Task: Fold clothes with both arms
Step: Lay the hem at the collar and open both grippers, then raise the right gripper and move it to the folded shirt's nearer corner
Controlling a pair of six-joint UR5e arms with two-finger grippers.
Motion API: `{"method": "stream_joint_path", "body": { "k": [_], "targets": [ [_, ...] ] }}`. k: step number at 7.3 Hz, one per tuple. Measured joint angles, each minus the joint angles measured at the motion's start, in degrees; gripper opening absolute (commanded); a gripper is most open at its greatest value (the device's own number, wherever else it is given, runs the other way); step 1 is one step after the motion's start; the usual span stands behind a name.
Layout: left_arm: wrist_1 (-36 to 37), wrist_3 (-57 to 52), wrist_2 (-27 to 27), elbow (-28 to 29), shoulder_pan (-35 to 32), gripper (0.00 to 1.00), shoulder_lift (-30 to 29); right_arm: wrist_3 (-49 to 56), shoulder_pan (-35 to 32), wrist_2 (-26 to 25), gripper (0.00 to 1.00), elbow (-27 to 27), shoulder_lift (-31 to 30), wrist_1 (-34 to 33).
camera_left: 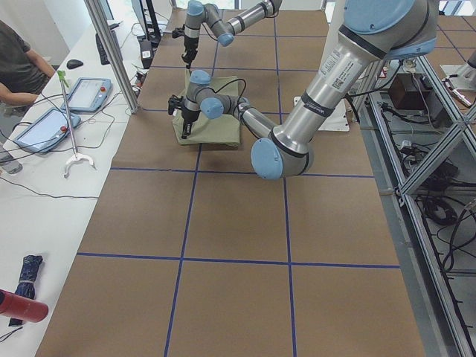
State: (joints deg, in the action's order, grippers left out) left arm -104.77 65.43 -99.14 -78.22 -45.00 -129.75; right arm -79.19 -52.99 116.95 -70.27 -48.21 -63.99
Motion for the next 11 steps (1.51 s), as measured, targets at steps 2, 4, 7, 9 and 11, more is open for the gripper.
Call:
{"method": "stream_joint_path", "body": {
  "k": [2, 4, 7, 9, 11],
  "targets": [
    [0.0, 0.13, 0.02, 0.05, 0.03, 0.62, -0.06, 0.0, 0.47, -0.05, 0.61, 0.0, -0.26, 0.91],
    [0.02, 0.15, 0.08, 0.14, 0.06, 0.9, -0.06, 0.0, 0.58, -0.19, 1.0, 0.01, -0.36, 1.02],
    [0.19, -0.24, -0.08, -1.02, -0.04, 0.99, -0.1, 0.83, 0.8, 0.35, 1.0, -1.91, -1.8, 1.56],
    [1.26, -0.37, -0.52, -5.81, -0.2, 0.99, 0.53, 1.17, 2.51, 0.67, 1.0, -9.8, -7.86, 2.36],
    [3.6, -0.34, -0.63, -13.91, 0.01, 0.99, 2.93, 1.14, 6.07, 0.14, 1.0, -17.91, -15.03, 2.22]
  ]
}}
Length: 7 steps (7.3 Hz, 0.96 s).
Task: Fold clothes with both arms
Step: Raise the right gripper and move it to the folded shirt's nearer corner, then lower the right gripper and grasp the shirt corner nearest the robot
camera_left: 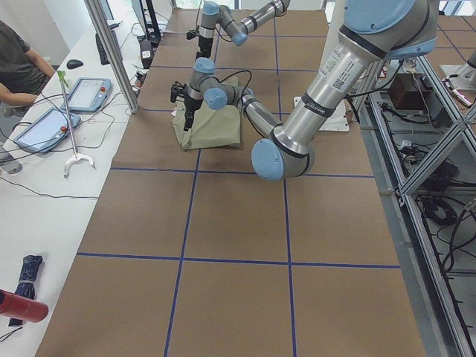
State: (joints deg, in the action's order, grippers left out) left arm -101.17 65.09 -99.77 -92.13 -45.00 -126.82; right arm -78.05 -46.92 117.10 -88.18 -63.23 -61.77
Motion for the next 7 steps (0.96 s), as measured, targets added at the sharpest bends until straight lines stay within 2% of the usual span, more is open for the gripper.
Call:
{"method": "stream_joint_path", "body": {
  "k": [2, 4, 5, 6, 7],
  "targets": [
    [1.56, 0.12, -0.47, -6.94, 0.39, 0.99, 3.26, -0.07, 3.96, -1.55, 1.0, -5.36, -6.71, -0.09],
    [2.47, 0.33, -0.66, -8.61, 0.64, 0.99, 3.95, -0.32, 7.05, -2.93, 0.99, -7.46, -9.58, -0.1],
    [2.6, 0.39, -0.68, -8.78, 0.67, 0.99, 3.99, -0.44, 8.0, -3.08, 0.95, -8.05, -10.08, -0.11],
    [2.68, 0.46, -0.67, -8.86, 0.69, 0.99, 4.0, -0.49, 8.72, -3.1, 0.71, -8.36, -10.36, -0.11],
    [2.71, 0.52, -0.64, -8.93, 0.7, 0.99, 4.0, -0.51, 9.2, -3.09, 0.5, -8.43, -10.49, -0.11]
  ]
}}
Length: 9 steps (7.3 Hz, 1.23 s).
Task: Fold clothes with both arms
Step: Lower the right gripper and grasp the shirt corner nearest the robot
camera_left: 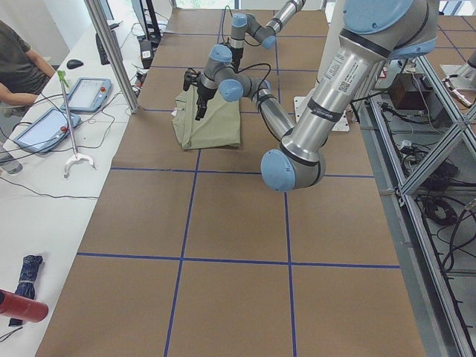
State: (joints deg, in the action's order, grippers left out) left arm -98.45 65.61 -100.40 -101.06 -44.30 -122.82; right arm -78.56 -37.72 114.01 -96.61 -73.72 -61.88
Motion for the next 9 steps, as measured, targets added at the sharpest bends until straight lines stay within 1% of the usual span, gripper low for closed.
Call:
{"method": "stream_joint_path", "body": {
  "k": [1, 2, 3, 7, 8, 9],
  "targets": [
    [0.01, 0.05, 0.02, -0.08, 0.0, 0.99, 0.0, -0.01, 0.29, 0.02, 0.3, 0.05, -0.04, 0.0],
    [0.01, 0.1, 0.03, -0.19, 0.0, 0.99, 0.0, -0.01, 0.47, 0.02, 0.04, 0.13, -0.08, 0.0],
    [0.02, 0.12, 0.05, -0.27, 0.0, 0.99, 0.01, -0.01, 0.54, 0.07, 0.0, 0.14, -0.08, 0.01],
    [0.02, 0.13, 0.17, -0.24, 0.24, 0.99, 0.09, 0.14, 0.58, 1.25, 0.0, -0.08, -0.02, 0.05],
    [0.02, 0.13, 0.19, -0.21, 0.26, 0.99, 0.11, 0.32, 0.54, 1.77, 0.0, -0.5, -0.3, 0.07],
    [0.02, 0.13, 0.2, -0.22, 0.26, 0.99, 0.11, 0.48, 0.77, 2.23, 0.0, -2.02, -1.42, 0.08]
  ]
}}
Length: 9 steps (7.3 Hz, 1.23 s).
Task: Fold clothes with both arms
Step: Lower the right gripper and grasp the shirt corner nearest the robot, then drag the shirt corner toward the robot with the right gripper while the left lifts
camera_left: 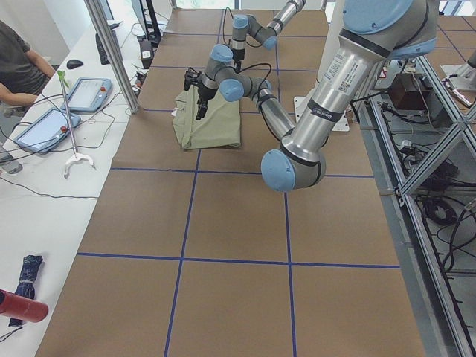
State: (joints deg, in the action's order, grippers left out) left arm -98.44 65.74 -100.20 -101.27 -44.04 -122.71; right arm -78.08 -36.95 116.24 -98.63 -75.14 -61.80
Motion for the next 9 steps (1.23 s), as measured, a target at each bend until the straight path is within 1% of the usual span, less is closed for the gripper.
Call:
{"method": "stream_joint_path", "body": {
  "k": [2, 4, 5, 7, 8, 9],
  "targets": [
    [0.0, 0.06, 0.08, -0.05, 0.0, 0.99, -0.04, 0.09, 2.37, 0.8, 0.0, -6.92, -6.0, 0.01],
    [0.0, 0.32, 0.19, -0.15, 0.06, 0.99, 0.14, -0.37, 7.02, 0.93, 0.0, -13.53, -12.54, 0.01],
    [0.0, 0.72, 0.26, -0.22, 0.13, 0.99, 0.27, -1.01, 10.29, 0.93, 0.0, -17.03, -16.14, 0.01],
    [0.0, 1.61, 1.04, -0.3, 0.73, 0.99, 0.35, -4.96, 20.31, 0.9, 0.0, -24.36, -23.69, 0.03],
    [0.0, 1.76, 1.4, -0.32, 1.02, 0.99, 0.35, -8.23, 26.25, 0.78, 0.26, -26.99, -26.45, 0.09],
    [0.0, 1.81, 1.74, -0.41, 1.16, 0.99, 0.34, -11.22, 31.46, 0.66, 0.99, -28.42, -27.96, 0.14]
  ]
}}
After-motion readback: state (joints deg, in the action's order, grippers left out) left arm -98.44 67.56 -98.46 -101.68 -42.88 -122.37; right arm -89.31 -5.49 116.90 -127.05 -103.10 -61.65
